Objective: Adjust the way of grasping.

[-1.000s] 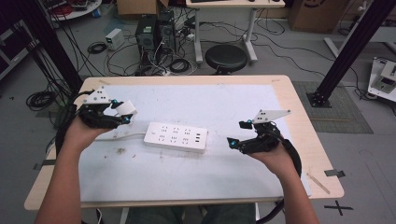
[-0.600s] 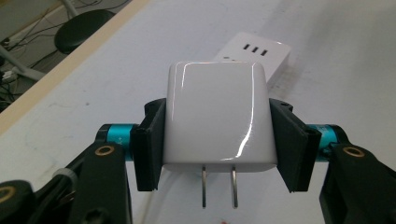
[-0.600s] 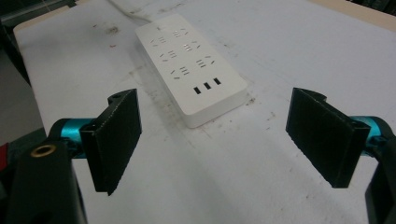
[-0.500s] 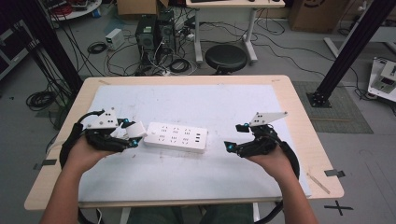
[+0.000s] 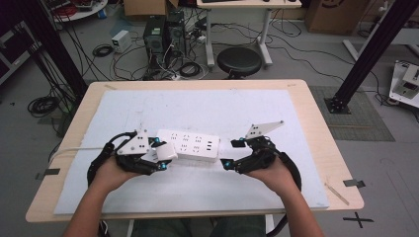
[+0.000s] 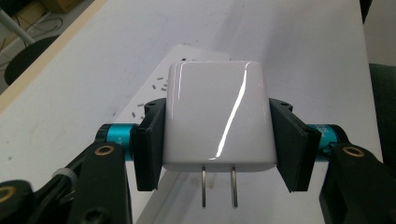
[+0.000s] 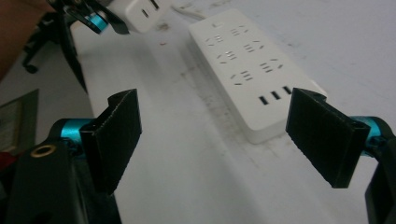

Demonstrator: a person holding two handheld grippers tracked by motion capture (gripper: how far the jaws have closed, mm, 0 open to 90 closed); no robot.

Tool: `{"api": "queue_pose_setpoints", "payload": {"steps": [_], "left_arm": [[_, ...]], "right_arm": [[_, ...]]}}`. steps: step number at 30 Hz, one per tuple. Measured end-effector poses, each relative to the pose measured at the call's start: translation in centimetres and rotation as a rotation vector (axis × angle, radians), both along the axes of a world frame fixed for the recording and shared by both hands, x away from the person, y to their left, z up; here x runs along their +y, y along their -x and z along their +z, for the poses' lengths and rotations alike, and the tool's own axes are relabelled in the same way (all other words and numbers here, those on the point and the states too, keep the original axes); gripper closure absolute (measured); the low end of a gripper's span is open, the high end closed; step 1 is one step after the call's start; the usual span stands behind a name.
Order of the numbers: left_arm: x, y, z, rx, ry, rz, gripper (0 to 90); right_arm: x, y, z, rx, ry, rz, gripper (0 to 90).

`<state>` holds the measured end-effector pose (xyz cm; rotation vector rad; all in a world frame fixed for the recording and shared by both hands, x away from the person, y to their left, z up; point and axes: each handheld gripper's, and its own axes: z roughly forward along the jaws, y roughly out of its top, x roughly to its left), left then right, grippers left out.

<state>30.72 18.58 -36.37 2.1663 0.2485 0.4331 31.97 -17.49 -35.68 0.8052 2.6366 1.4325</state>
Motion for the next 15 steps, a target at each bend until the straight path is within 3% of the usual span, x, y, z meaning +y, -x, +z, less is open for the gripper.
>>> {"api": "queue_pose_setpoints", "payload": {"steps": [2,9,15], "left_arm": [[-0.8,0.3,-0.4,-0.025,0.003,-0.015,42.5],[-3.2,2.4,-2.0,-0.172,-0.005,-0.043,42.5],[-4.7,3.7,-3.3,-0.243,0.000,-0.056,42.6]], "right_arm": [[0.6,0.0,-0.3,0.018,-0.017,0.008,18.5],[2.3,0.2,-1.8,0.099,-0.088,0.030,18.6],[3.8,0.2,-3.1,0.173,-0.142,0.070,18.5]]}}
